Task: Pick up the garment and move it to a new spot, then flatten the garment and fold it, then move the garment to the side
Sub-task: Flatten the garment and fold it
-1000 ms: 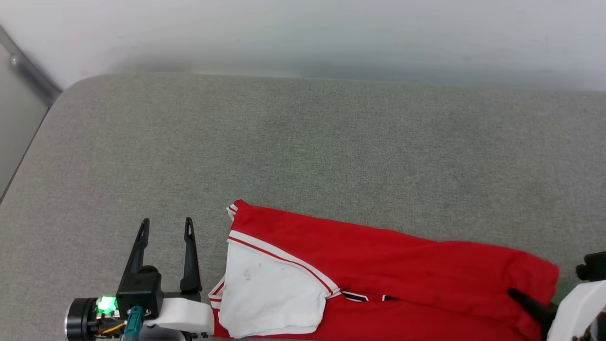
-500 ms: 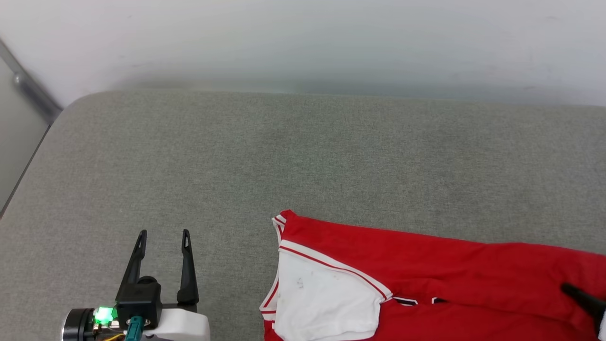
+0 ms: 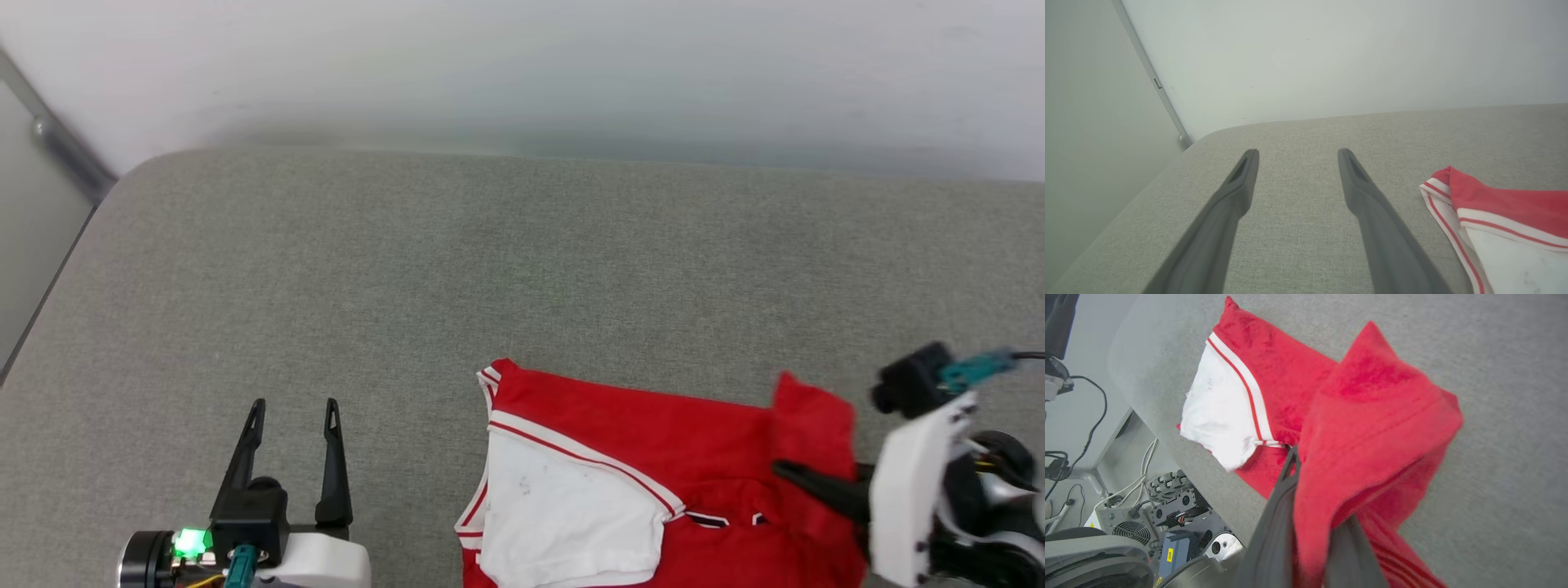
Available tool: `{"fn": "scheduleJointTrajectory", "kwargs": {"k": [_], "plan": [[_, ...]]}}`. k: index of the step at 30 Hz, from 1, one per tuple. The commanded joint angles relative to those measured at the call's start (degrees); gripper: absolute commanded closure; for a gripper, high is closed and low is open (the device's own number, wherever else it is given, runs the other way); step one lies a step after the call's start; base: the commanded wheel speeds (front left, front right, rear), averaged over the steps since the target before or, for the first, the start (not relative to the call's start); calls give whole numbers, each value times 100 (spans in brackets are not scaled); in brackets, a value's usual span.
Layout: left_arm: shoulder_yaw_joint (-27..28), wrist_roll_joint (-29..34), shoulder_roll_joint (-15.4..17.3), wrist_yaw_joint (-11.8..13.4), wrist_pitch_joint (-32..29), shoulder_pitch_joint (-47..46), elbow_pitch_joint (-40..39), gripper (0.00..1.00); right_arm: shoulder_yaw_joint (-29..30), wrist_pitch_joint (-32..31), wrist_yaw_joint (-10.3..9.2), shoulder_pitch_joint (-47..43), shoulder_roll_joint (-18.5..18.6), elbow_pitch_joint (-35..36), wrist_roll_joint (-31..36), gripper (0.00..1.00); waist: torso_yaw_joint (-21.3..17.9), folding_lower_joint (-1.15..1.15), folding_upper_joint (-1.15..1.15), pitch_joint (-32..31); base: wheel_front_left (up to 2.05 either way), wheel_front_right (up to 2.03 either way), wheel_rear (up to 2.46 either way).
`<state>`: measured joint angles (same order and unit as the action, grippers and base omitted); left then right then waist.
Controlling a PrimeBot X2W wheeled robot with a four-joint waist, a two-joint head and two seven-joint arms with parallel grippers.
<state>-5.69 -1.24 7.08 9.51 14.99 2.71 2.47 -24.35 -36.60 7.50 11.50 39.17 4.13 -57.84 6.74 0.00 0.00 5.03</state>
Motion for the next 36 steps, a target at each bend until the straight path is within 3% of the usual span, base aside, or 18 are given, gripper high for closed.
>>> {"fn": "scheduleJointTrajectory", "kwargs": {"k": [1, 9, 19, 25, 30, 32, 33, 36], "plan": [[-15, 28, -5, -41, 26, -93, 17, 0, -117, -80, -2, 134, -97, 57, 56, 100, 44, 0, 0, 34, 0, 0, 0], [-30, 34, -87, -100, 26, -234, 35, 0, -1268, -330, -1, 1186, -742, -166, 583, 100, 252, 0, 0, 227, 0, 0, 0], [-15, 3, -178, -165, 26, -418, 45, 0, -2758, 78, -2, 2530, -1526, -1421, 1024, 100, 379, 0, 0, 507, 0, 0, 0], [-40, 0, -249, -189, 27, -529, 74, 0, -3458, 399, -2, 2901, -1775, -2261, 1029, 100, 463, 0, 0, 643, 0, 0, 0], [-27, -7, -292, -208, 27, -533, 107, 0, -3885, 695, -2, 3006, -1743, -2592, 879, 100, 470, 0, 0, 694, 0, 0, 0], [7, -8, -301, -197, 27, -485, 116, 0, -3989, 893, -3, 3097, -1653, -2588, 881, 50, 433, 0, 0, 656, 0, 0, 0], [16, -8, -304, -194, 27, -447, 129, 0, -4004, 1022, -3, 3134, -1627, -2544, 834, 0, 408, 0, 0, 623, 0, 0, 0], [36, 31, -302, -231, 27, -400, 159, 0, -4010, 1402, -2, 3220, -1478, -2273, 688, 0, 334, 0, 0, 503, 0, 0, 0]]}}
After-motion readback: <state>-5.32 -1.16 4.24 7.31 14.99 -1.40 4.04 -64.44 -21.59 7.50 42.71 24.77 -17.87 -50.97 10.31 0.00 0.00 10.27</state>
